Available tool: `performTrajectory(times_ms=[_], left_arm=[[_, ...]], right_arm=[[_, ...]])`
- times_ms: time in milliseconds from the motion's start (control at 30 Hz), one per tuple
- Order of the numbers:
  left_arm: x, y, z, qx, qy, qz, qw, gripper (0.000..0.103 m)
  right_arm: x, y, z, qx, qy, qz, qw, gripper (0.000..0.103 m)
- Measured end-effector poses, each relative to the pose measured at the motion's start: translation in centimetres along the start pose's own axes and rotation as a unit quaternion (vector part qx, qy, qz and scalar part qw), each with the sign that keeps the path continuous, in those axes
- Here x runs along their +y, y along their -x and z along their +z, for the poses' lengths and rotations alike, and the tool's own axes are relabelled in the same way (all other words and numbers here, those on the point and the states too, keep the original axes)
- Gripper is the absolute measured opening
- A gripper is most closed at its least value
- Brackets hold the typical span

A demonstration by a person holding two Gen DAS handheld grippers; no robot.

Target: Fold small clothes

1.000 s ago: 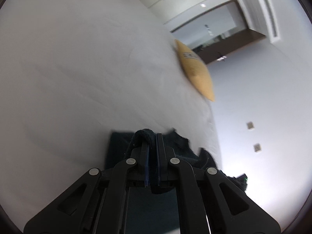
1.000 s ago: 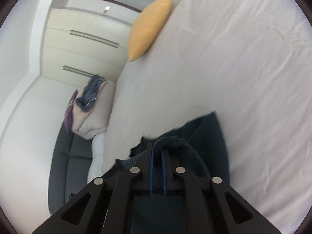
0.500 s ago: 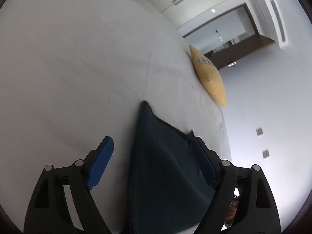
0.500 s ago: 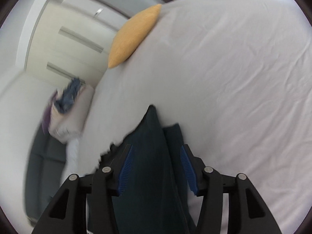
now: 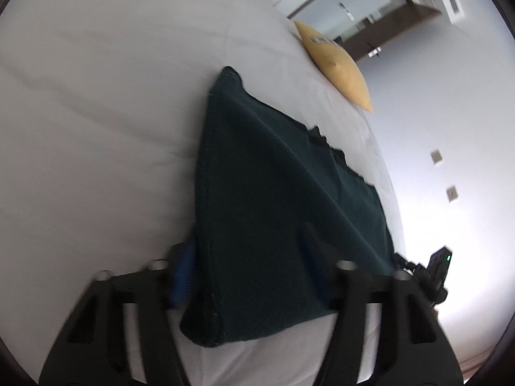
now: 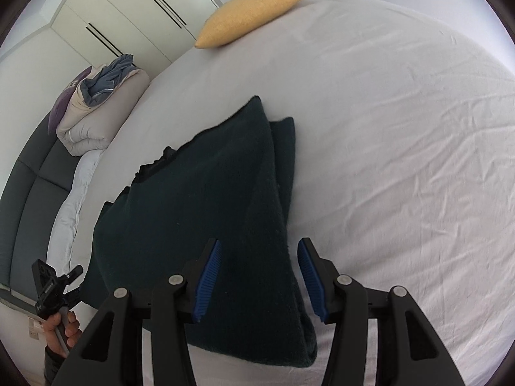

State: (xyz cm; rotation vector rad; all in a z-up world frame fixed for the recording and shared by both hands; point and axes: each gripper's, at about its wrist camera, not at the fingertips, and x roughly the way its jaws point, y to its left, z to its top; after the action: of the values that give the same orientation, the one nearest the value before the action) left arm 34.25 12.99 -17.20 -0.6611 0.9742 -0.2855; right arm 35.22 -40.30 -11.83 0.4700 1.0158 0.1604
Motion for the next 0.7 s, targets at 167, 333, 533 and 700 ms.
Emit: performTrajectory(times_ms=[167, 333, 533, 700], left_arm=[[-0.1, 0.4, -1.6, 0.002, -0.022, 0.015, 0.9996, 0.025], [0.2, 0.4, -2.1, 0.000, -0.024, 0.027, 0.9993, 0.008], [1.0, 1.2, -2.7, -0.004, -0.034, 0.032, 0.9989, 0.003], [0.5, 1.0, -3.0, -0.005, -0.044, 0.040, 0.9982, 0.003]], right_arm=[[1.1, -0.4, -1.1, 0.009, 0.029, -0.010, 1.000, 0.031], [1.2, 0.9, -1.8, -0.017, 0.032, -0.029, 0.999, 0.012], [1.6, 2.2, -2.7, -0.040, 0.039, -0.039, 0.998, 0.007], [0.5, 2.1, -3.8, -0.040, 0.020, -0.034, 0.998, 0.006]])
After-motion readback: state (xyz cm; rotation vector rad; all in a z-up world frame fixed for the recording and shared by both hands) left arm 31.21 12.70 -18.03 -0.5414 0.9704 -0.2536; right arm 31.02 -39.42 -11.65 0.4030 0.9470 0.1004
